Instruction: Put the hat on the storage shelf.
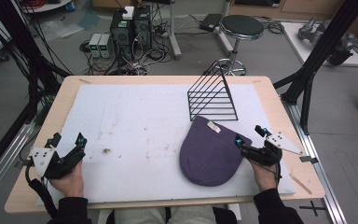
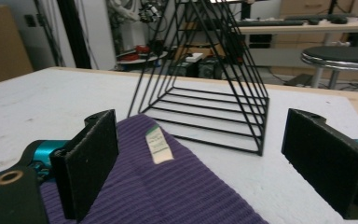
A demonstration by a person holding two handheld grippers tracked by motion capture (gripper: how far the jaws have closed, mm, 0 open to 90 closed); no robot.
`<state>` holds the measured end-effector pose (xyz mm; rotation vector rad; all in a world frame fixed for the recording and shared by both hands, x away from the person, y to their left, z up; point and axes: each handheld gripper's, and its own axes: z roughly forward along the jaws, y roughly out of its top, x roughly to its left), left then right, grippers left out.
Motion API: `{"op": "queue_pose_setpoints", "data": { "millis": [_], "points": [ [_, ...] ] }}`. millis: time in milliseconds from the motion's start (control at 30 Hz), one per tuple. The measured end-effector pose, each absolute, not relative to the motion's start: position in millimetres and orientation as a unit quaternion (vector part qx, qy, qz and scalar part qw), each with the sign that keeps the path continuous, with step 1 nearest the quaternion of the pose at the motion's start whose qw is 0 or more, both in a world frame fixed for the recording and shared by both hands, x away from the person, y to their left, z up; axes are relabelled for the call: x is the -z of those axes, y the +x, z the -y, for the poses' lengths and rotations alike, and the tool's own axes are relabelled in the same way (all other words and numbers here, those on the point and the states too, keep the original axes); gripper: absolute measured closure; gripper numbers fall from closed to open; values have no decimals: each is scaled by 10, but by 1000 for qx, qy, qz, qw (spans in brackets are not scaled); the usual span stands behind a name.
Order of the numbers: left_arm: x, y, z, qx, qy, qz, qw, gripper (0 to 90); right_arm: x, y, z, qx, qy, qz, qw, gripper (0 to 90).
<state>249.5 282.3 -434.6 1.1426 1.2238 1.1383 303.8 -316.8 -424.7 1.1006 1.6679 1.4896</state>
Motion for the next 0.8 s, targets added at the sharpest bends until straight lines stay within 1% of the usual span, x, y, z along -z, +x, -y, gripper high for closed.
{"op": "queue_pose_setpoints", "data": {
  "millis": [333,400,633,667,700,733,800],
  "points": [
    [4346,2496,-2821,-474,480,-509,535,236,4174,3014,3145,-581,403,-642,298,102],
    [4346,2497,-2821,-474,480,-510,534,236,4149,3021,3138,-587,389,-654,277,102],
    [4345,2495,-2824,-475,478,-511,534,235,4168,3039,3044,-589,354,-690,229,102],
    [4345,2495,-2824,-474,479,-511,534,235,4168,3039,3044,-589,354,-690,229,102],
    [4346,2496,-2825,-474,479,-511,534,235,4186,3047,2994,-584,339,-706,215,101],
    [4346,2496,-2825,-474,479,-512,533,235,4186,3047,2994,-584,339,-706,215,101],
    [4348,2499,-2825,-472,479,-512,534,235,4200,3045,2928,-579,318,-724,198,101]
  ]
}}
